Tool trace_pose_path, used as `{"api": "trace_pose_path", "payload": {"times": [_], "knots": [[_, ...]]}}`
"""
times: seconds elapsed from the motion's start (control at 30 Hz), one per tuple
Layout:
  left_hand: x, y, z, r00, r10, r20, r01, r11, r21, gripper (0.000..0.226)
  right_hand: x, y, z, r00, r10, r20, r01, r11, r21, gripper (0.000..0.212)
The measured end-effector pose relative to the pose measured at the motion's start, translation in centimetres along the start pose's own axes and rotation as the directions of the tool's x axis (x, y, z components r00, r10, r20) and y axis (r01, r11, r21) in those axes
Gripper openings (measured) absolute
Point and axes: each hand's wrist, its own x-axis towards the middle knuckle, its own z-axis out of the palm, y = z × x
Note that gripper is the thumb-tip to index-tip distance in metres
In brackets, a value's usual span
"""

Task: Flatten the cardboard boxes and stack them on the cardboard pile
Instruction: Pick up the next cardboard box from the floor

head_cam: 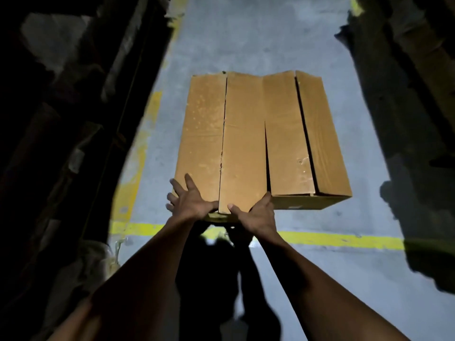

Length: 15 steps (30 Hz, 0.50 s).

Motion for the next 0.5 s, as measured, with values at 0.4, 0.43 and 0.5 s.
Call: {"api": "trace_pose_path", "payload": {"times": [0.4, 0.43, 0.5], "knots": [[-6.3, -2.6, 2.9, 1.0, 0.025, 0.008, -0.025, 1.0, -0.016, 0.15, -5.5, 3.7, 1.3, 0.996, 0.092, 0.007, -0.087, 0.961, -0.263, 0.167], [-7.9, -3.5, 3.7, 1.0, 0.021, 0.016, -0.021, 1.0, -0.022, 0.15, -6.9, 4.8, 1.3, 0.996, 0.09, 0.016, -0.082, 0.957, -0.278, 0.167], [-11.2, -5.1, 5.1, 0.999, 0.017, 0.032, -0.016, 0.999, -0.029, 0.15, -9.8, 7.2, 1.3, 0.996, 0.084, 0.028, -0.072, 0.951, -0.301, 0.166]]}}
